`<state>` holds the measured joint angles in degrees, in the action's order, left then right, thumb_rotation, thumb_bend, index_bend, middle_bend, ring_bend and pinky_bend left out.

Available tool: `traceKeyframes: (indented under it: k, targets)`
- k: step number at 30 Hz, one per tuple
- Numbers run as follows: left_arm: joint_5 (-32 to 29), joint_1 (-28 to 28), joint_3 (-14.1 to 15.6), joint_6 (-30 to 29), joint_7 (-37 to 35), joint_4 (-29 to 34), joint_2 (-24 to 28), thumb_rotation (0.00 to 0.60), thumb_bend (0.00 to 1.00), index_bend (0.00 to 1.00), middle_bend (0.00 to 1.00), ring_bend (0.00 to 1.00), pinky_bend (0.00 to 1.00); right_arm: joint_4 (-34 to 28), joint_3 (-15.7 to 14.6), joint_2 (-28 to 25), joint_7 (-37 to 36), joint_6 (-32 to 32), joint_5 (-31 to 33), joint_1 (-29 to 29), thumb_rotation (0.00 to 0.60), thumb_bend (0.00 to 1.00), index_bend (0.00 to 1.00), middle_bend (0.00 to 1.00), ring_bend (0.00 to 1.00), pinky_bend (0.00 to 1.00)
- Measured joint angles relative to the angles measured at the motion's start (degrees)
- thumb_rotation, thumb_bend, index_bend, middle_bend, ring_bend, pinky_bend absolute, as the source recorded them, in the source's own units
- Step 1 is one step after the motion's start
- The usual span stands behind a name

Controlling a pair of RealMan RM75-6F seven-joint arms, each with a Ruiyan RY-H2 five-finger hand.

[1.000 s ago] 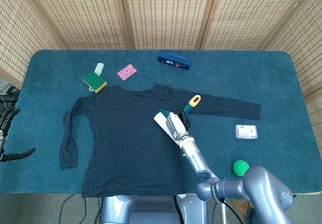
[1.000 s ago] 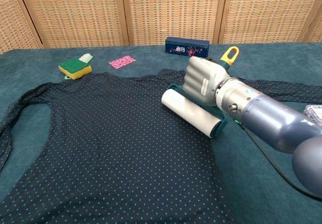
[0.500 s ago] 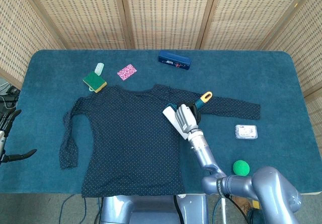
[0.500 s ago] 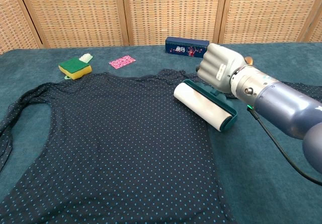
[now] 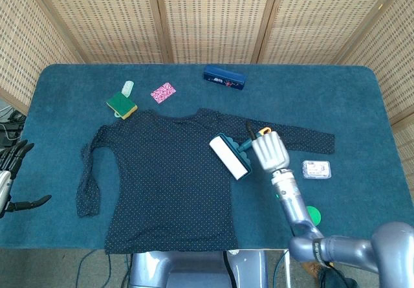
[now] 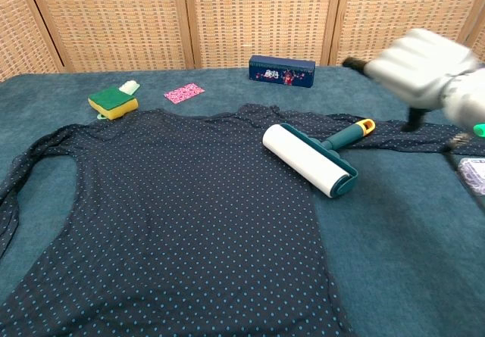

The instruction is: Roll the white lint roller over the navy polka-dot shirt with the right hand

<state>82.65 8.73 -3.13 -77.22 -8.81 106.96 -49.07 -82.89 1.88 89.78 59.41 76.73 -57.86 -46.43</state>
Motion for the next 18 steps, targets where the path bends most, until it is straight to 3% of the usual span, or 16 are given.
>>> traceKeyframes:
  k: [1,3,4,11,18]
  targets:
    - [0.5,-0.1,0.1,-0.3,0.0,0.0,-0.1,0.600,0.00,0.00,0.00,0.00,0.00,-1.8,-0.6,-2.3,-4.7,0.7,-1.5,1.8,0.600,0.00,0.00,0.18,0.14,0.12]
    - [1.4,-0.3,0.4,-0.9,0.0,-0.1,-0.2,0.600,0.00,0.00,0.00,0.00,0.00,-4.3,-1.7,-5.6,-11.6,1.8,-3.9,4.6,0.600,0.00,0.00,0.03,0.02,0.01]
    - [1.8,-0.4,0.5,-1.1,0.0,-0.1,-0.2,0.600,0.00,0.00,0.00,0.00,0.00,-5.8,-2.5,-7.7,-15.9,2.7,-5.6,6.7,0.600,0.00,0.00,0.00,0.00,0.00]
    - [4.6,-1.2,1.4,-3.2,0.3,-0.1,-0.6,0.600,0.00,0.00,0.00,0.00,0.00,-9.7,-7.0,-15.1,-35.4,9.1,-15.5,18.4,0.600,0.00,0.00,0.00,0.00,0.00]
    - [6.3,-1.6,1.9,-4.0,-0.5,-0.2,-0.5,0.600,0.00,0.00,0.00,0.00,0.00,-7.0,-7.8,-15.9,-40.8,13.6,-20.2,25.5,0.600,0.00,0.00,0.00,0.00,0.00]
